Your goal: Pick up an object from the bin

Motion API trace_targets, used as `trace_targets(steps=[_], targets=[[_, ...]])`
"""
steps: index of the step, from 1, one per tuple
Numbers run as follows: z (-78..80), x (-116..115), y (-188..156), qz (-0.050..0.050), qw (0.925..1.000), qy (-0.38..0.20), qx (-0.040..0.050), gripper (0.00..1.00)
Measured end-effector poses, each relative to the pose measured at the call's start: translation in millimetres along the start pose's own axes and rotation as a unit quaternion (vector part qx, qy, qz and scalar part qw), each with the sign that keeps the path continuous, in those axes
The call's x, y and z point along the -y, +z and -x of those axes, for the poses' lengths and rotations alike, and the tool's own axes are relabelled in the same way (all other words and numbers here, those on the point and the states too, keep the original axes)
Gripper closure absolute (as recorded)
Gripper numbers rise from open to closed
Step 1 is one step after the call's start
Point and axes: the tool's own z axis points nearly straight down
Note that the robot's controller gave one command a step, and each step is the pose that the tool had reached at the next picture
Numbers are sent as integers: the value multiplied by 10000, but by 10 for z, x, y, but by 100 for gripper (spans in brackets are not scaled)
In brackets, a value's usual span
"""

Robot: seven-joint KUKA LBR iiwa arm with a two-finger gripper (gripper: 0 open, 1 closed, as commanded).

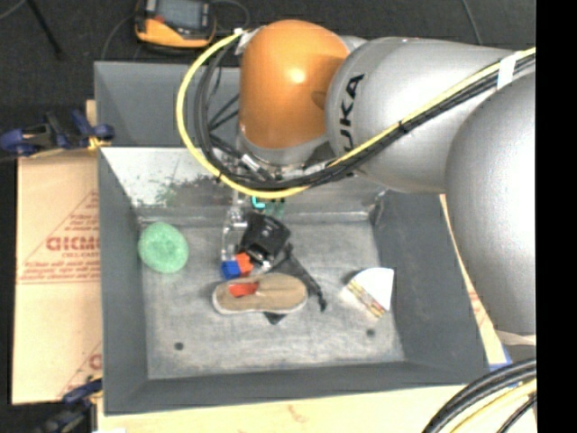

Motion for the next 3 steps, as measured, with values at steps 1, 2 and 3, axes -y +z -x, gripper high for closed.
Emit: trace_targets(steps=[1,2,3], targets=[[-10,8,350,1,9997,-232,42,0],[-16,20,510,-2,9995,-326,24,0],[-84,154,770,-20,9969,-788,-55,0]])
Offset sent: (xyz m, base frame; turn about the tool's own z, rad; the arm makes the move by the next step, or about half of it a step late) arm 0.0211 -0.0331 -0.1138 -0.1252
